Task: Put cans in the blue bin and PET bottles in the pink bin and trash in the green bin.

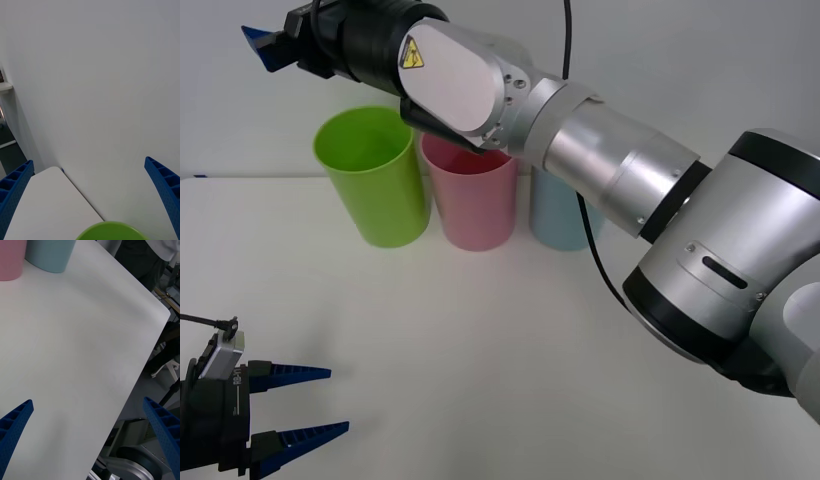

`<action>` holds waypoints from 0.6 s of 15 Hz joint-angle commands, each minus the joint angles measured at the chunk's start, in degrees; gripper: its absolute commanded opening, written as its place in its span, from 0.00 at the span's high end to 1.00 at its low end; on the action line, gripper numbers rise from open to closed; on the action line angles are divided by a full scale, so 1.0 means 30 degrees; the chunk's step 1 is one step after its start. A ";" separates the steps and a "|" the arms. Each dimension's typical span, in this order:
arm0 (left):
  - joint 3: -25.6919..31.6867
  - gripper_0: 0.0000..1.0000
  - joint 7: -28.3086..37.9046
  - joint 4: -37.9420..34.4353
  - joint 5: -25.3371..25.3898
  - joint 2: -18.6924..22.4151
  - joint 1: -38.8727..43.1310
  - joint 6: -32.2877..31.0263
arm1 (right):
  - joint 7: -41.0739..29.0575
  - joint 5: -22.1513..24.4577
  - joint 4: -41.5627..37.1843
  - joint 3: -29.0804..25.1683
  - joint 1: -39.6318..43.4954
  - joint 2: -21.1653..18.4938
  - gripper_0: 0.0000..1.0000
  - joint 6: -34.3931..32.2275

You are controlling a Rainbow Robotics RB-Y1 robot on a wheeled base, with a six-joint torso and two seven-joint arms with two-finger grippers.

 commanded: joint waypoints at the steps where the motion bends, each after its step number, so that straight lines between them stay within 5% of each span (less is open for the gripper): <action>1: 0.0000 0.00 0.0000 0.0000 0.0000 0.0000 0.0000 0.0000 | 0.0022 0.0098 -0.5170 -0.1447 0.2656 -0.2502 0.00 -0.1991; 5: 0.0000 0.00 0.0000 0.0000 0.0000 0.0000 0.0000 0.0000 | -0.0036 0.0127 -1.2729 -0.2971 0.7197 -0.5900 0.00 -0.4305; 9: 0.0000 0.00 0.0000 0.0000 0.0000 0.0000 0.0000 0.0000 | 0.0286 0.0508 -2.0170 -0.7072 1.3495 -0.7922 0.00 -0.8993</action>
